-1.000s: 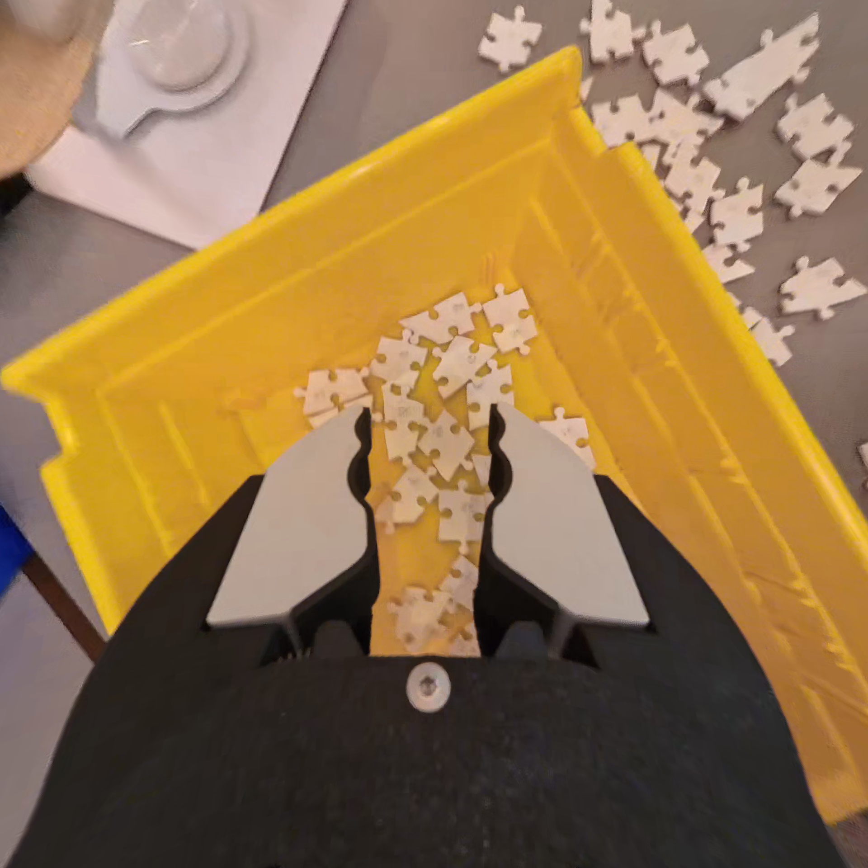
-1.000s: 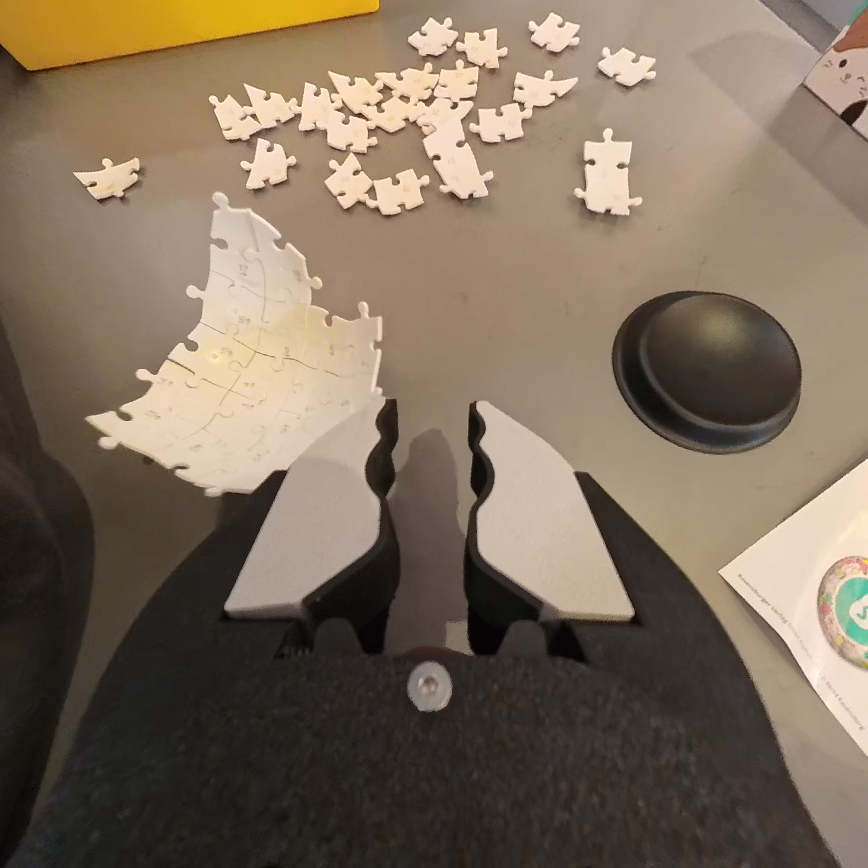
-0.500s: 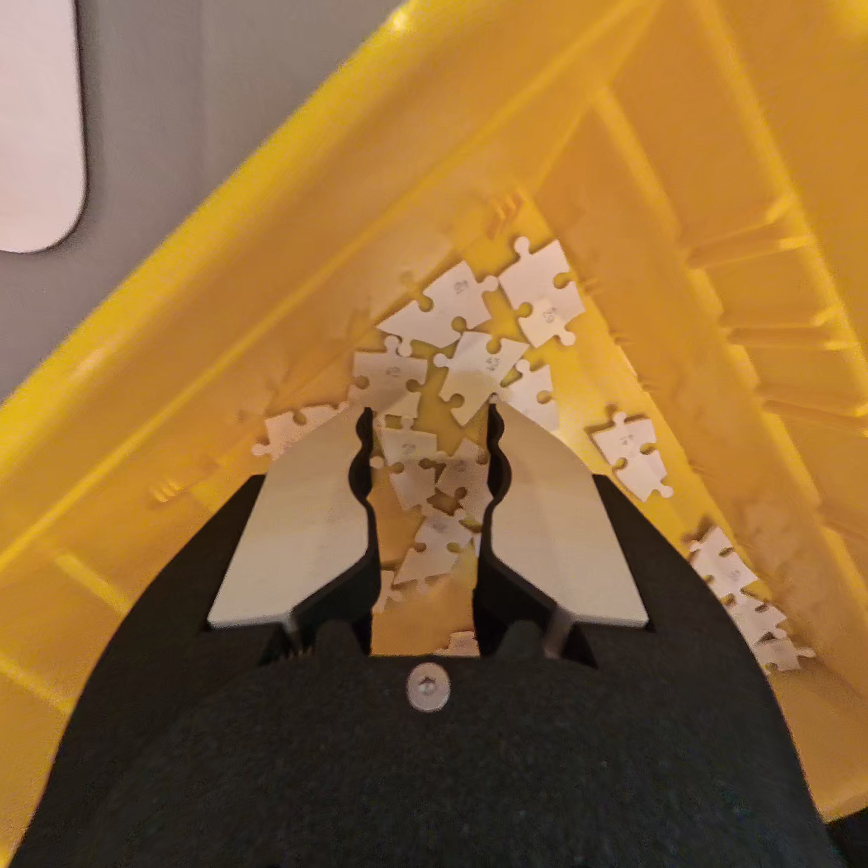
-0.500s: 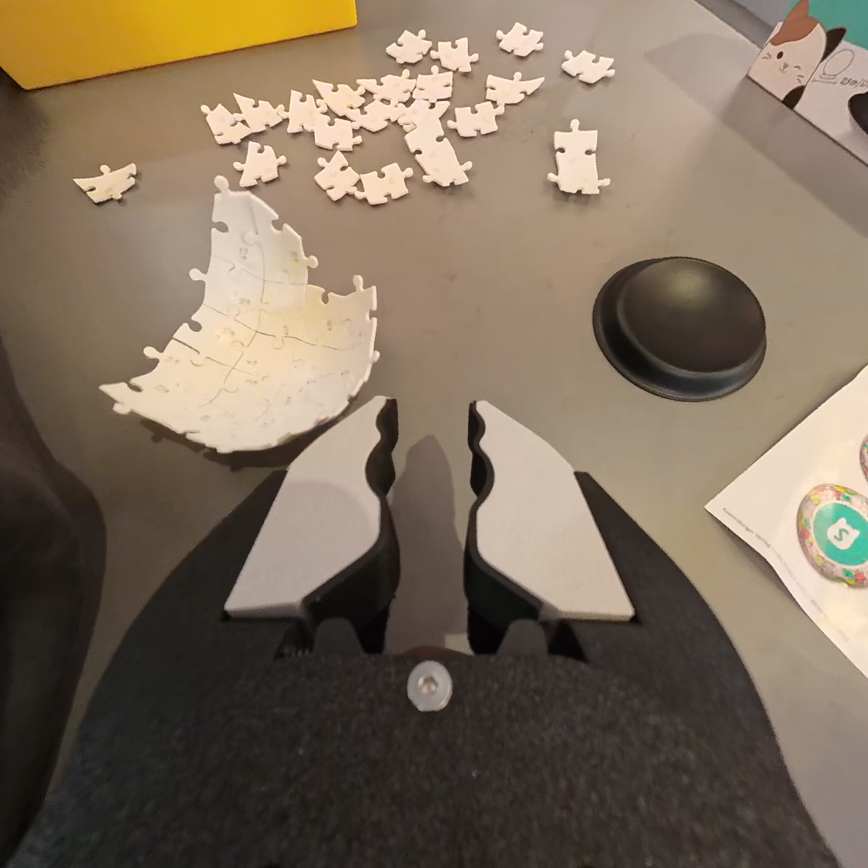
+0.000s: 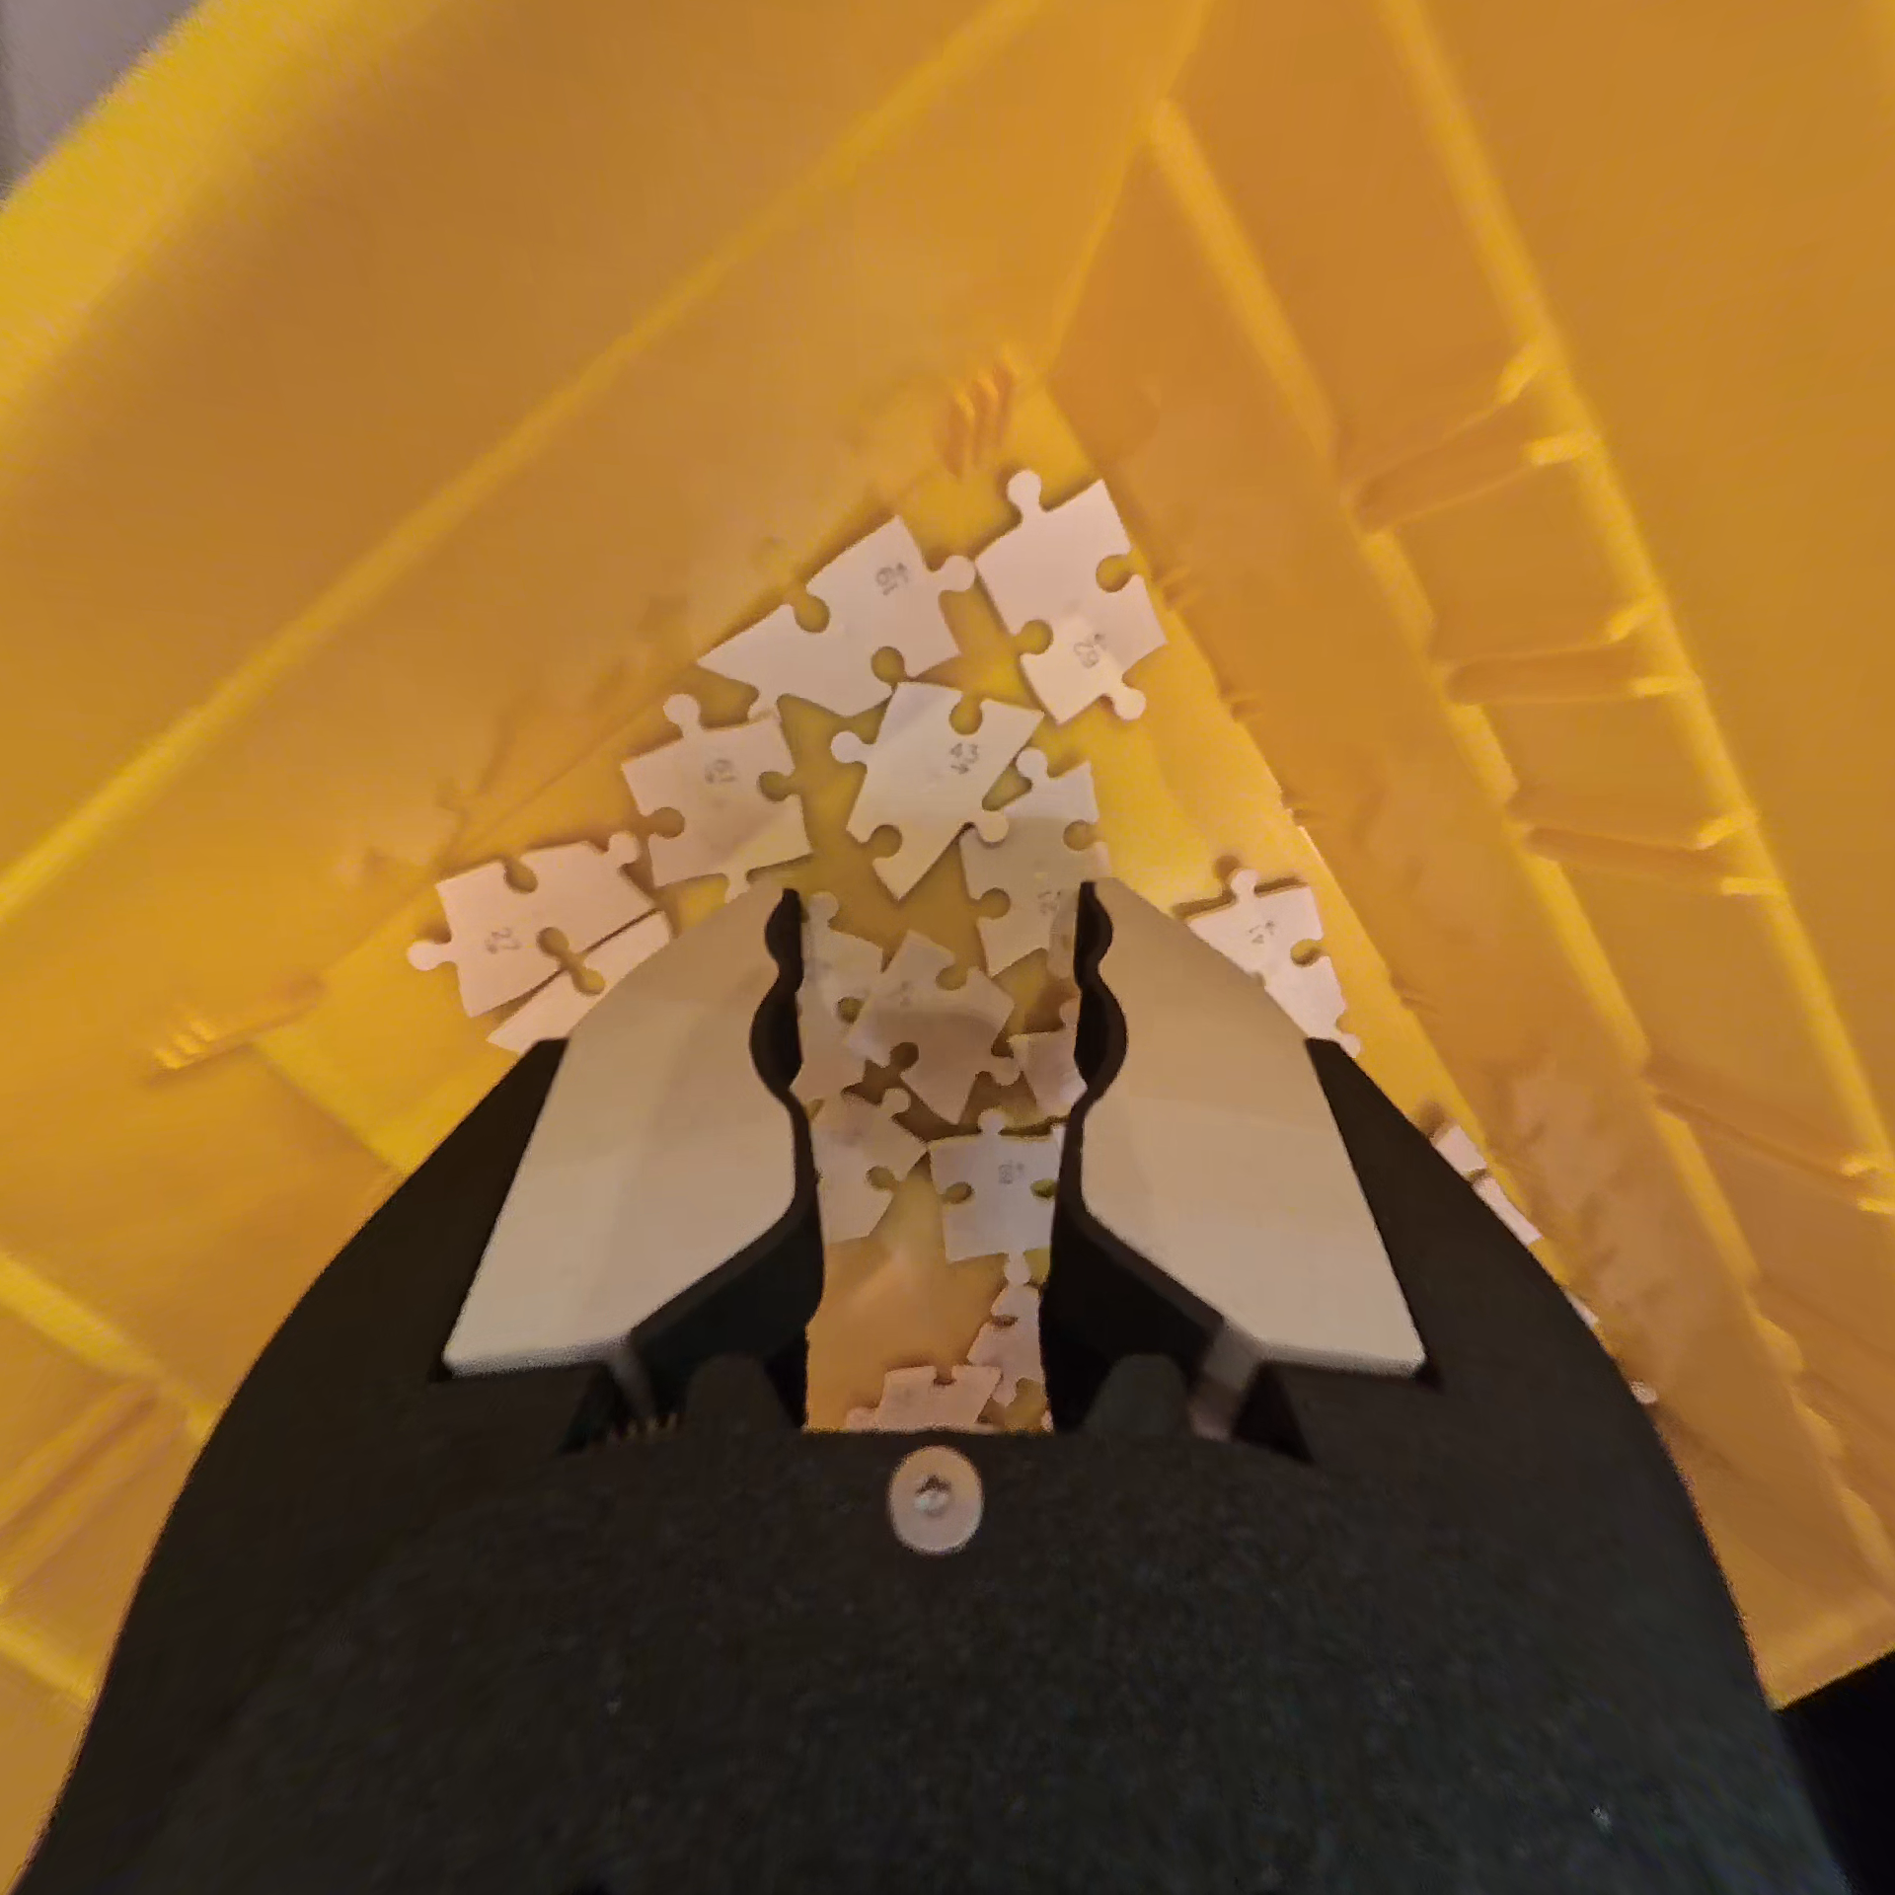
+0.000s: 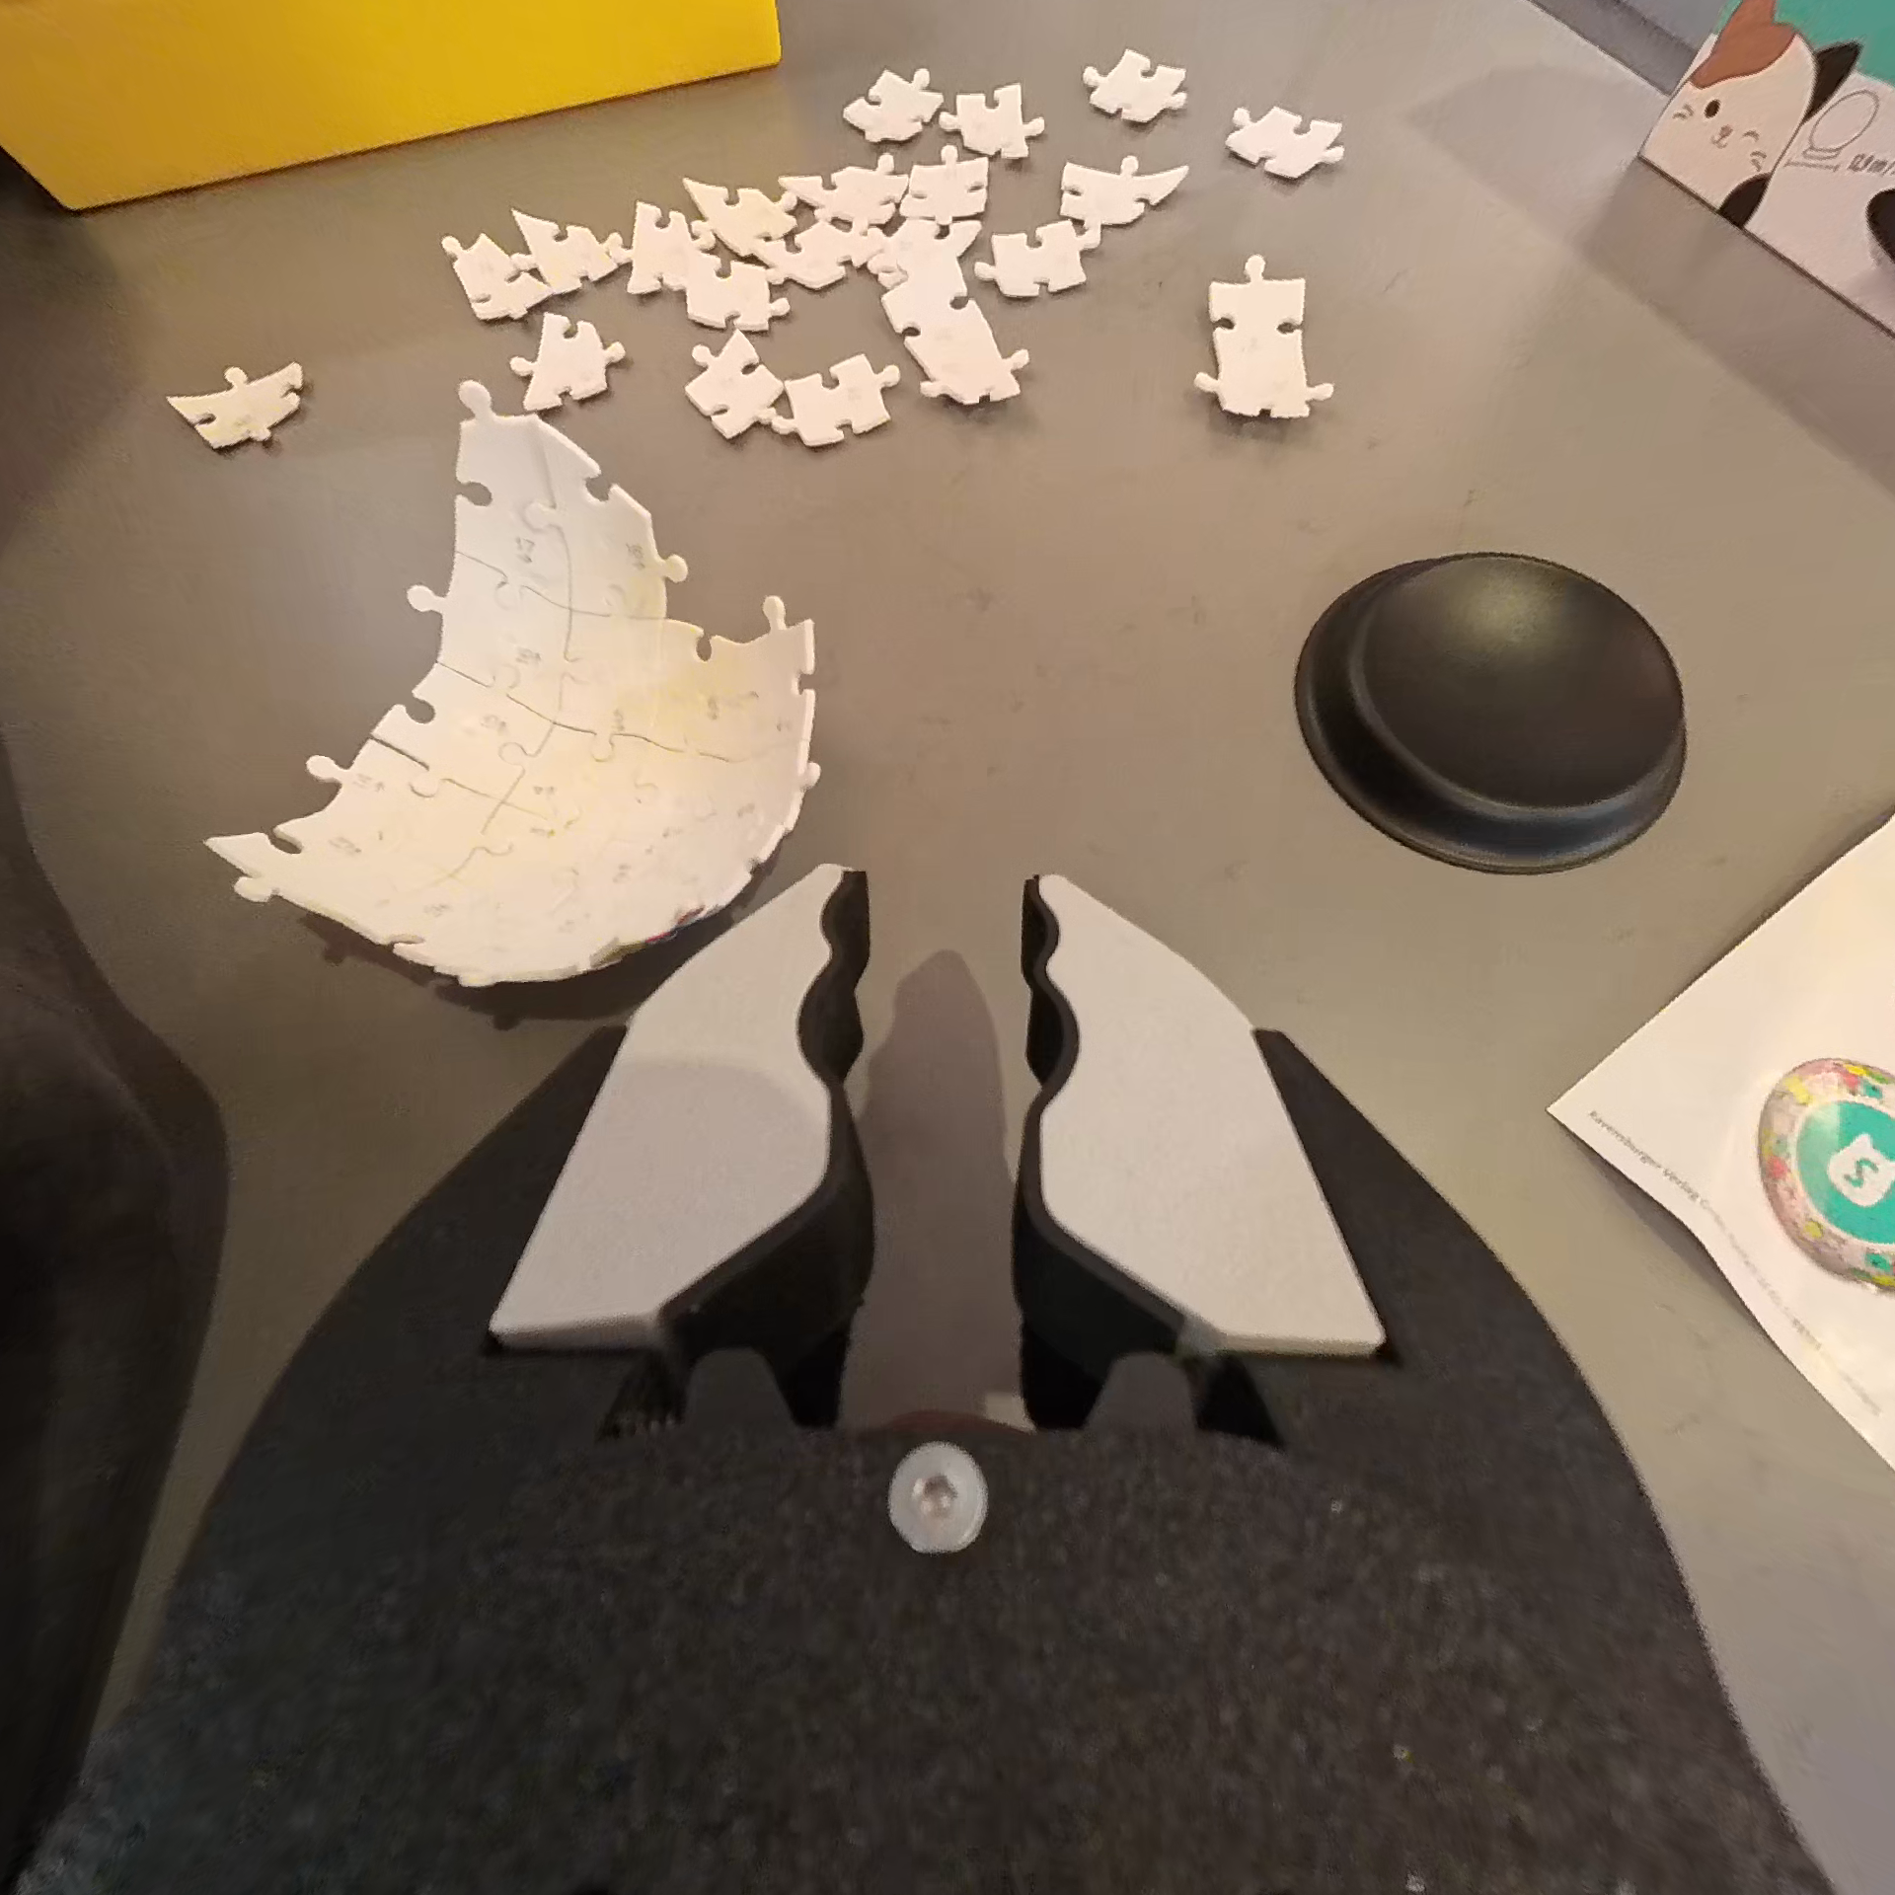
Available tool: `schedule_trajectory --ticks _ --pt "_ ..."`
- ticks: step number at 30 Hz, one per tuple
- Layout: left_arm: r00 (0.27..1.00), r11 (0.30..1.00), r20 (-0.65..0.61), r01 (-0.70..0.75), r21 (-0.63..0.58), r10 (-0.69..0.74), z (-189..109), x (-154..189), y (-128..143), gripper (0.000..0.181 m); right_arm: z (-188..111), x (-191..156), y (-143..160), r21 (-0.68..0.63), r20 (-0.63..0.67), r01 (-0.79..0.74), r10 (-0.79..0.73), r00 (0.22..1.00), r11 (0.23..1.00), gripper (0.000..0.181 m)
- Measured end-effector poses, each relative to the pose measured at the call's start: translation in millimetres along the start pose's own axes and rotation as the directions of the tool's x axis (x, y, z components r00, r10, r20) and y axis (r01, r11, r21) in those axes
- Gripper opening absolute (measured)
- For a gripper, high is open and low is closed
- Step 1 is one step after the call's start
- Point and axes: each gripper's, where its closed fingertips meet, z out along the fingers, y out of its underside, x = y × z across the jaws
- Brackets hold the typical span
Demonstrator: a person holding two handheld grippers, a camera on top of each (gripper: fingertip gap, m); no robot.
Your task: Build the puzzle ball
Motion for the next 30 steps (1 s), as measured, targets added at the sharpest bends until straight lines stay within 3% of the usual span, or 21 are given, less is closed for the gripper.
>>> schedule_trajectory --ticks 7,14,25,30 --pt "0.979 0.993 0.165 0.113 0.039 -0.118 -30 -25 13 0.054 -2 0 -2 0.000 -0.014 0.002 -0.002 1.000 1.000 0.028" --pt "0.924 0.959 0.275 0.221 0.180 -0.264 -62 -33 25 0.055 0 -1 -2 -0.004 -0.004 0.004 -0.004 1.000 1.000 0.028" --pt "0.920 0.945 0.228 0.291 0.150 -0.320 -28 -55 25 0.058 2 -5 -8 -0.013 -0.002 0.030 -0.030 1.000 0.999 0.028" --pt "0.955 0.961 0.188 0.194 0.195 -0.231 -33 -28 10 0.056 -4 2 -11 -0.035 -0.037 0.043 -0.044 0.998 0.998 0.028"
